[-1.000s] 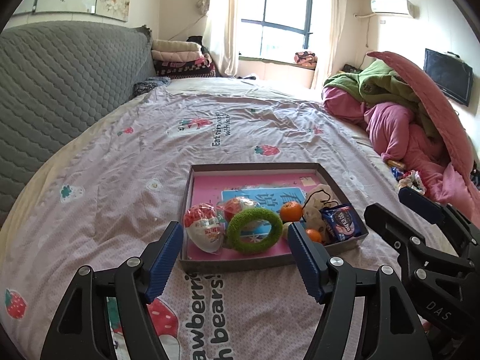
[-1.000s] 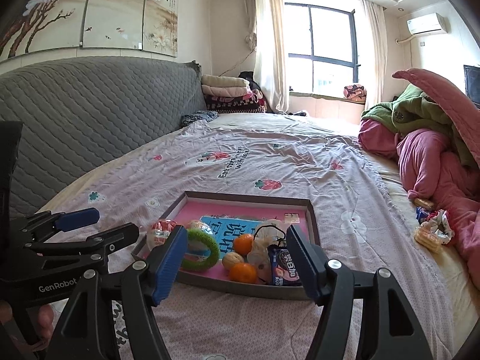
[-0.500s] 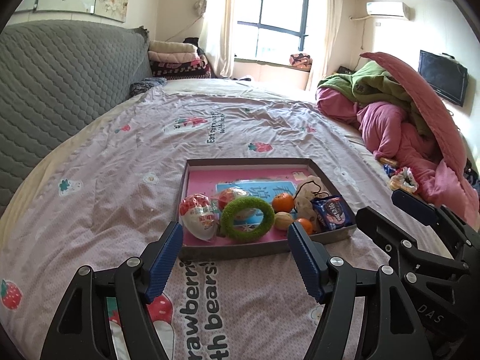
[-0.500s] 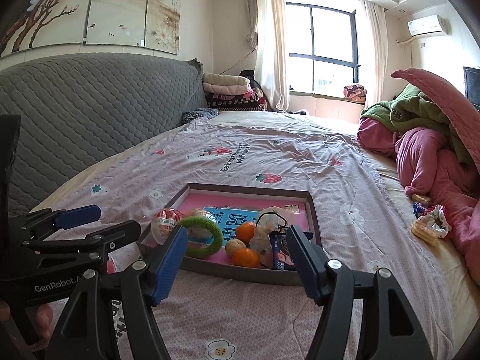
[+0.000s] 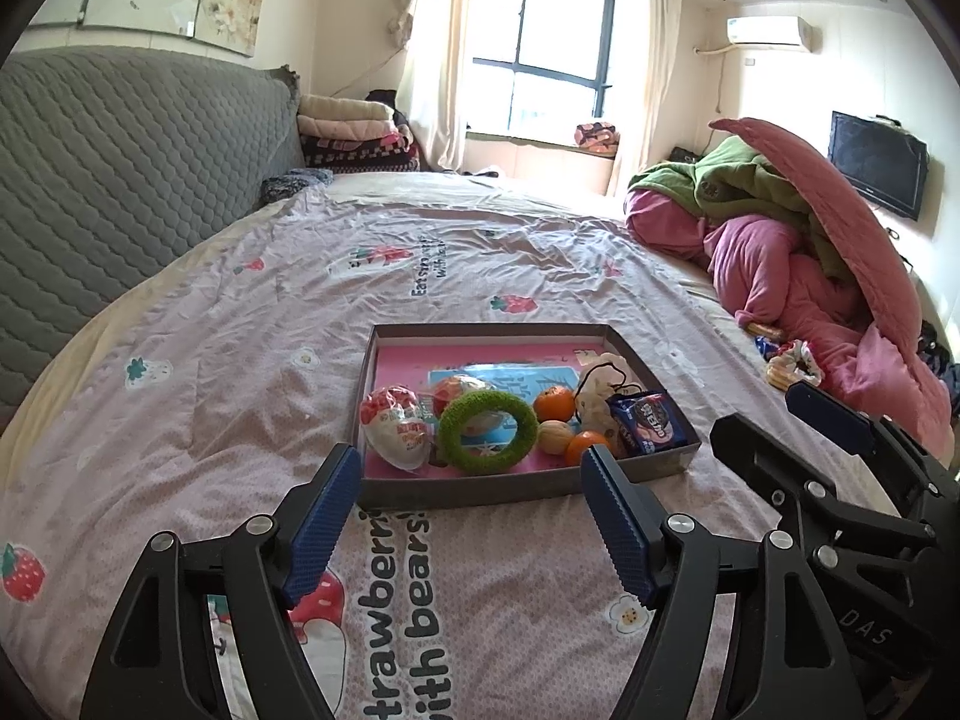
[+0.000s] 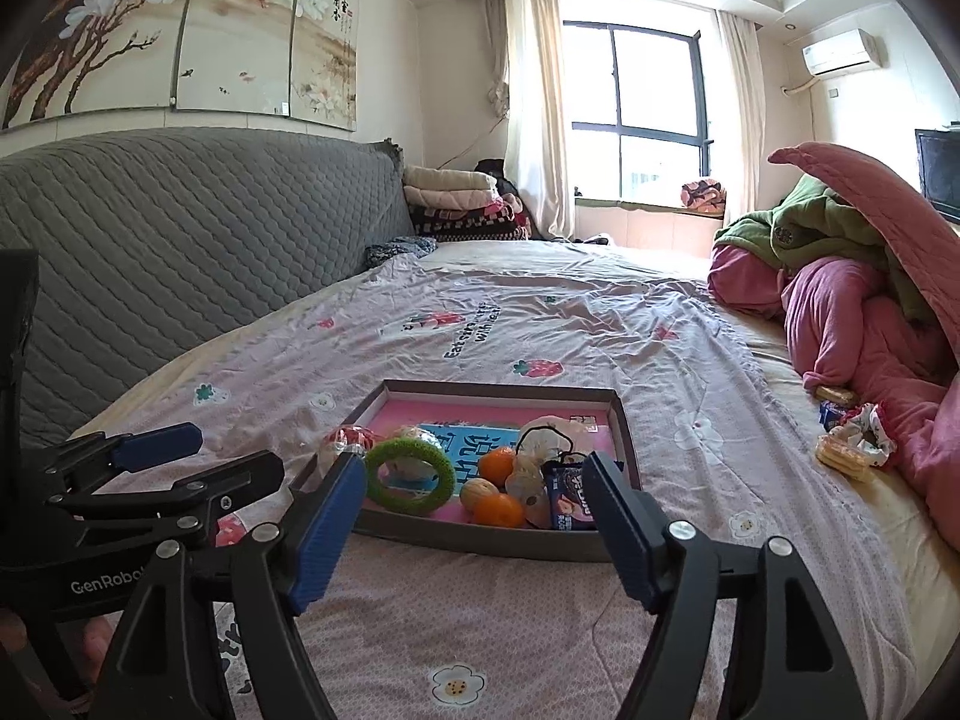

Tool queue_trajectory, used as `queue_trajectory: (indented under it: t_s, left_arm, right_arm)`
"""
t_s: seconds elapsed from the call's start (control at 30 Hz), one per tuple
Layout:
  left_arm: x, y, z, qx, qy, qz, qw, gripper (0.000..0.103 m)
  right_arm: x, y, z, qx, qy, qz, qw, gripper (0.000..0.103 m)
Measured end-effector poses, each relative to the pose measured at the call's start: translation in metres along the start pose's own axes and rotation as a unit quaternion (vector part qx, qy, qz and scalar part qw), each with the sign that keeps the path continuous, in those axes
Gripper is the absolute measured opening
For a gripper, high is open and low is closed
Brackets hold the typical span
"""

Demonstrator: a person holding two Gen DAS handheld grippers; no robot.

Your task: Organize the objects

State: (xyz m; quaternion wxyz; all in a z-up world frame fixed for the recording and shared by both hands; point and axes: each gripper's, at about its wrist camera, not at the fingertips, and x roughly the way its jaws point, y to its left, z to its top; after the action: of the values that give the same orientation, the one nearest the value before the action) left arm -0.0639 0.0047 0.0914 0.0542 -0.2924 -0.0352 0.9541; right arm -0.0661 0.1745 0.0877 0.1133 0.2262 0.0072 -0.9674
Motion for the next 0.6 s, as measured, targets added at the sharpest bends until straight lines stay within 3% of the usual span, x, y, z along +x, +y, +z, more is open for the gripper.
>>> queue_trajectory:
  t_s: [0.6]
  left_arm:
    - [-0.010,0.000,-0.013,0.002,-0.002,0.015,0.9999,0.078]
  right_arm:
    - [-0.012,-0.003,-0.012,0.004,-0.003,-0.015,1.000,0.080]
